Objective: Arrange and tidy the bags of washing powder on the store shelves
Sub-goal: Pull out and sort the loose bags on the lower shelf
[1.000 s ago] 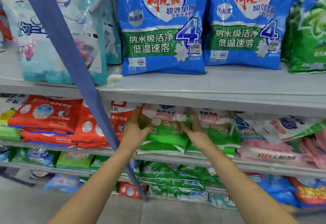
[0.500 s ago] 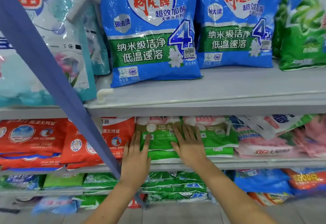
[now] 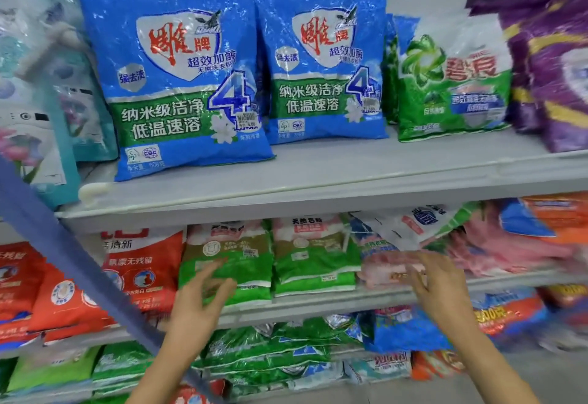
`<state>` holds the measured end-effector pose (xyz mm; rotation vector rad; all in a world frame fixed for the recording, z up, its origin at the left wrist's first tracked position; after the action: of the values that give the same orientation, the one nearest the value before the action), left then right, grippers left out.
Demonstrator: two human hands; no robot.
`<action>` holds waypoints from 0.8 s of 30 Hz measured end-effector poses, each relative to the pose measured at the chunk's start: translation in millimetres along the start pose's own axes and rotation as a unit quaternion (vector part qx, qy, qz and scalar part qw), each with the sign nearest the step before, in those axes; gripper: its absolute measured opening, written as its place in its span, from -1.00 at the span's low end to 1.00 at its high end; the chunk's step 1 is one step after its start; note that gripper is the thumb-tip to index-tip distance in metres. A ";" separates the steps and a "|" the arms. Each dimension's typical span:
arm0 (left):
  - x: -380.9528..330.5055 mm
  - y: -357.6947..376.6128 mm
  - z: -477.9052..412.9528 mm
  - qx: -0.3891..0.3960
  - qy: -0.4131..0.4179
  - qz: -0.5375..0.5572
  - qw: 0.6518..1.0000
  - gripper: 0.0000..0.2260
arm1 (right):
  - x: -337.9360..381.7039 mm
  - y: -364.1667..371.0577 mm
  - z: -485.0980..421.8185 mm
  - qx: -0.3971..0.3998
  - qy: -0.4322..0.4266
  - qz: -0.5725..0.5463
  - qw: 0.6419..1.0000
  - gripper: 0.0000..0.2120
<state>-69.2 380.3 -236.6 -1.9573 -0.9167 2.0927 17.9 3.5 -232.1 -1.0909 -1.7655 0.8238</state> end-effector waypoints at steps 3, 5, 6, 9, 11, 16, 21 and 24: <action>-14.1 18.1 13.4 -0.040 -0.021 0.060 0.997 -0.92 | -56.5 -19.6 -12.1 -0.011 0.016 0.031 0.999 -0.81; -18.5 33.1 21.5 -0.095 -0.047 0.093 0.990 -0.87 | -84.9 -25.0 -27.7 -0.004 0.010 0.056 0.998 -0.84; -20.5 42.1 25.7 -0.115 -0.064 0.108 0.985 -0.88 | -95.9 -27.5 -37.1 -0.005 0.000 0.063 0.998 -0.87; -31.2 72.9 32.9 -0.124 -0.088 0.156 0.976 -0.78 | -117.3 -27.2 -62.5 -0.010 -0.082 0.092 0.992 -0.80; -37.4 90.4 36.8 -0.102 -0.092 0.161 0.977 -0.71 | -128.4 -19.4 -76.5 0.005 -0.119 0.112 0.987 -0.63; -53.8 112.9 61.1 -0.114 -0.108 0.141 0.977 -0.84 | -140.8 14.3 -109.5 0.115 -0.154 0.240 0.951 -0.30; -72.1 119.4 82.6 -0.137 -0.103 0.156 0.973 -0.91 | -139.4 30.2 -121.4 0.168 -0.188 0.272 0.929 -0.38; -75.0 117.4 90.7 -0.144 -0.107 0.156 0.971 -0.92 | -130.8 21.3 -129.7 0.143 -0.191 0.276 0.931 -0.66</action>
<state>-107.9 218.7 -234.2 -2.1658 -1.0639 2.5104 173.6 -96.6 -242.7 -1.3078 -1.5755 1.6785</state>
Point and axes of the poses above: each hand's wrist, its own z-axis away from the middle knuckle, its own y-axis out of the palm, x = y × z, the point moved 7 cm from there along -z, towards the middle knuckle, and after that the axes turned 1 degree about -x, right-handed, at the moved point
